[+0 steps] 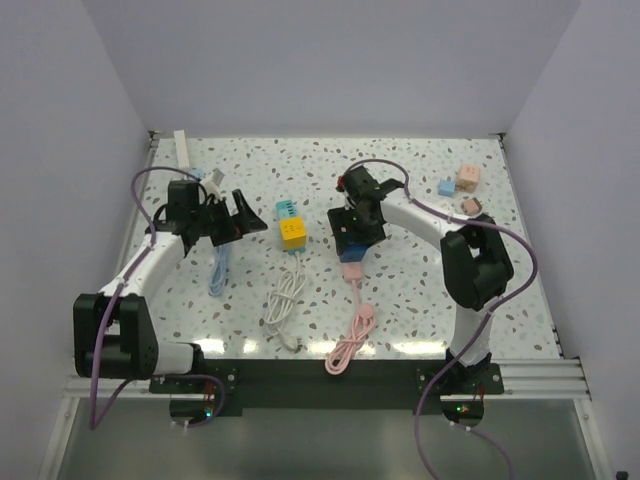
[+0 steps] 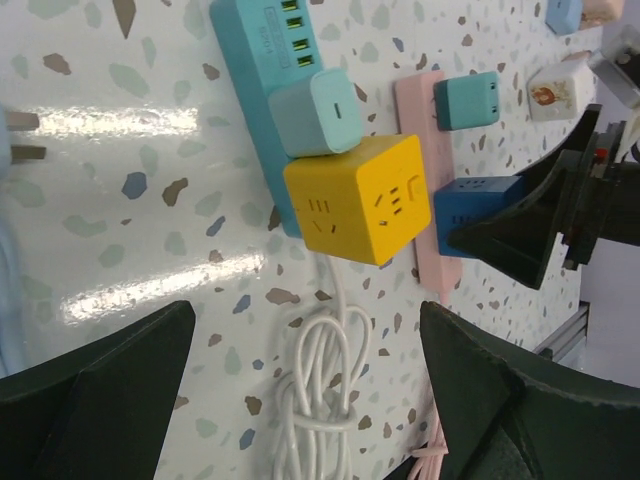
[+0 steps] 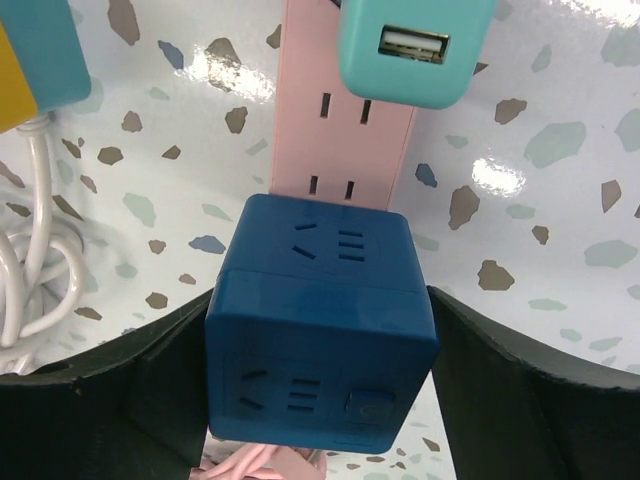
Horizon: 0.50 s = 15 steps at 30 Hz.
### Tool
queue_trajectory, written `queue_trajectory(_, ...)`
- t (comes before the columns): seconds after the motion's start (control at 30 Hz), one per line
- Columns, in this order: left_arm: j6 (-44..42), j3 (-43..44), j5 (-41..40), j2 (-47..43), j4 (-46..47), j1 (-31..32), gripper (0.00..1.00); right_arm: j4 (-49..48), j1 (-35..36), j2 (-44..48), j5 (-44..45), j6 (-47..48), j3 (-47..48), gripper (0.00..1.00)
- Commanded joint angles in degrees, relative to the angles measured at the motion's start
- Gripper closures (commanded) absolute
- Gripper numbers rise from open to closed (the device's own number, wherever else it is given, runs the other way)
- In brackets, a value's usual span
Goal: Pull the plug off the socket
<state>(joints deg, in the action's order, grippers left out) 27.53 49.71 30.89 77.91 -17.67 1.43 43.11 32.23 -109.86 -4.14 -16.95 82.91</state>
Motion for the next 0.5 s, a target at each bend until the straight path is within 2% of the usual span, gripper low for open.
queue_trajectory(0.0, 3.67, -0.23, 3.82, -3.73, 6.95, 1.29, 0.00, -0.40, 0.12, 3.96, -1.40, 2.54, 0.05, 0.20)
queue_trajectory(0.07, 4.55, -0.06, 3.91, -3.99, 7.21, 2.69, 0.00, -0.66, 0.12, 3.96, -1.13, 2.36, 0.05, 0.20)
queue_trajectory(0.13, 4.90, 0.73, 2.68, -4.34, 6.86, 4.79, 0.00, -0.92, 0.12, 4.13, -0.43, 1.66, -0.12, 0.26)
queue_trajectory(0.17, 5.16, 1.08, 2.51, -4.34, 6.77, 5.50, 0.00, -0.58, 0.12, 3.96, -0.17, 1.40, 0.14, 0.36)
queue_trajectory(0.23, 6.13, 1.96, 2.41, -4.61, 7.21, 7.78, 0.00, -0.05, 0.03, 3.78, -0.43, 1.39, 0.41, 0.49)
queue_trajectory(0.27, 6.48, 2.23, 2.42, -4.70, 7.65, 8.67, 0.00, 0.04, 0.11, 4.13, -0.78, 1.57, 0.14, 0.66)
queue_trajectory(0.3, 6.92, 2.49, 2.07, -4.87, 8.17, 9.63, 0.00, -0.13, 0.12, 4.48, -1.13, 1.92, -0.38, 0.75)
queue_trajectory(0.33, 8.23, 2.58, 2.15, -4.78, 9.48, 11.56, 0.00, -0.66, -0.32, 5.35, -2.26, 2.01, -1.08, 0.96)
queue_trajectory(0.37, 8.94, 2.41, 2.15, -4.52, 10.19, 12.62, 0.00, -2.66, -0.58, 7.36, -3.41, 2.10, -3.52, 1.00)
queue_trajectory(0.47, 11.58, 2.14, 0.31, -3.56, 13.44, 17.01, 0.00, -8.98, -3.22, 13.24, -12.36, 1.57, -10.46, 1.00)
